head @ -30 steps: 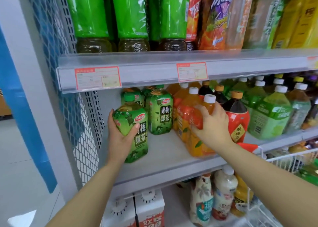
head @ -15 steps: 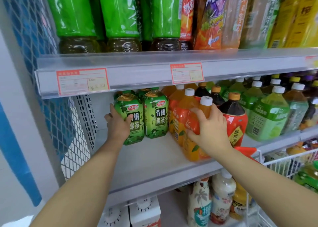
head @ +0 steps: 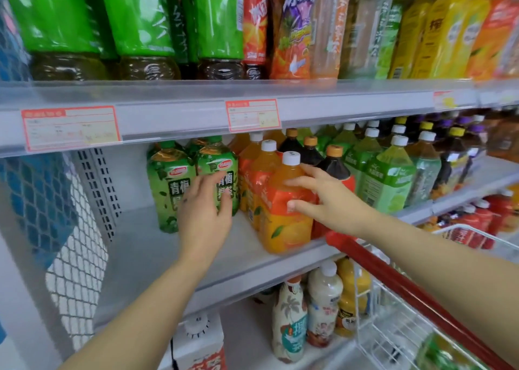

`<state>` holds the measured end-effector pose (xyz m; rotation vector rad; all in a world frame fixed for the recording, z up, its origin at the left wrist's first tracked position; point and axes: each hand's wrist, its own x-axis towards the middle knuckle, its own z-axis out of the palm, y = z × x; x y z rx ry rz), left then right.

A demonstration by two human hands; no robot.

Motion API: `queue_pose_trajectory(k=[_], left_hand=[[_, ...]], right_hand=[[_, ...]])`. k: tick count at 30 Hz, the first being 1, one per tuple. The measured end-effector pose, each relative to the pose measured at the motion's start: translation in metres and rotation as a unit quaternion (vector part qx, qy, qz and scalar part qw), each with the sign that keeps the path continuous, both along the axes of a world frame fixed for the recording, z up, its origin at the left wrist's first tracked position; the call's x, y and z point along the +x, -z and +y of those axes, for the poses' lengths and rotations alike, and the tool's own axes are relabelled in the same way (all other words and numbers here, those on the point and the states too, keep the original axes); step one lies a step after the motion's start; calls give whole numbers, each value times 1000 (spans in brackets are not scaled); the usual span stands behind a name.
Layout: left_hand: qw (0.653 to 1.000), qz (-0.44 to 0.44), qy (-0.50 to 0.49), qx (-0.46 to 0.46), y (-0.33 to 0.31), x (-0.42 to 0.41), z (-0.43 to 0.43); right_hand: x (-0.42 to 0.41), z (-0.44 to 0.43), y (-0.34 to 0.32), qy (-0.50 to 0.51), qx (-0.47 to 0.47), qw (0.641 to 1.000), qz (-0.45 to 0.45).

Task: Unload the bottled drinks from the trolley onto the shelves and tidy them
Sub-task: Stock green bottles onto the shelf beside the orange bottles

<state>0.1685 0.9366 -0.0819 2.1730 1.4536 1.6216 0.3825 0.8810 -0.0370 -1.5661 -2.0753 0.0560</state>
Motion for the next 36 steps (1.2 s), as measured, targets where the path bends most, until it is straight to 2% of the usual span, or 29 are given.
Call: queue_pose_trajectory(k=[4,8,13,16,18,21,24,30,33,36], left_hand=[[981,58,183,13,6,81,-41],[961,73,264,-34,12,154,-64],[962,117,241,-43,19,190,-70],[964,147,222,-28,24,189,-67],[966,138,219,-14,27,189,-67],[966,118,229,-18,30,191,-67],[965,121,234,-18,30,191,-67],[962,131,239,1,30,190,-69],[960,135,245,8,28,189,-71],[954,164,251,-24,24,188,-73]], right_hand=[[69,-40,-17,48,-14,999,-15],[151,-84,0,157,-82,984,-12],[212,-133,49,204,-186,961,-21],[217,-147,75,174,-259,950,-15],[212,-149,88,140,-307,941,-19],[207,-143,110,98,-354,926,-85],[205,-134,131,84,-361,915,-159],[206,-130,147,84,-367,900,-219],[206,-128,128,111,-312,914,-234],[206,-123,83,174,-206,942,-200]])
